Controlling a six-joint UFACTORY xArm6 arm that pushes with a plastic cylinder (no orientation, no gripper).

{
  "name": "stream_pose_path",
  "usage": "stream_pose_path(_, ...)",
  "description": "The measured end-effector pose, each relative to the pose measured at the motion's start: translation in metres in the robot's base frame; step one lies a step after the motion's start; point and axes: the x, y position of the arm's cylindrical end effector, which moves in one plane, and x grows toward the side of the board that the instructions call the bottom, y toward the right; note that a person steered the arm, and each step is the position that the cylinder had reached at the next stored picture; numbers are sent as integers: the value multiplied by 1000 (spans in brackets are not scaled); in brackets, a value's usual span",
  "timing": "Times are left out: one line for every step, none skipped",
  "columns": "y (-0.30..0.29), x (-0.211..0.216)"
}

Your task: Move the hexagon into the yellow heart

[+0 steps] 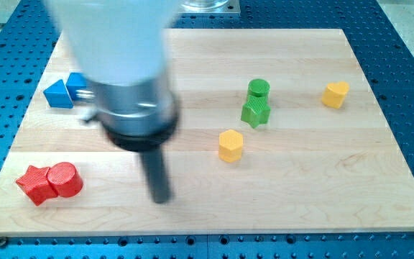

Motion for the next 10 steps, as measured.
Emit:
stream_pose_path(74,6)
stream_pose_path(76,7)
stream_pose_path(16,2)
stream_pose_path(-46,-13)
stream_pose_path(3,-45)
stream_pose_path(24,-61)
stream_pose_path(55,-71)
stream_pose_path(89,-75)
stream_pose_path(98,-78)
stream_pose_path(136,-87)
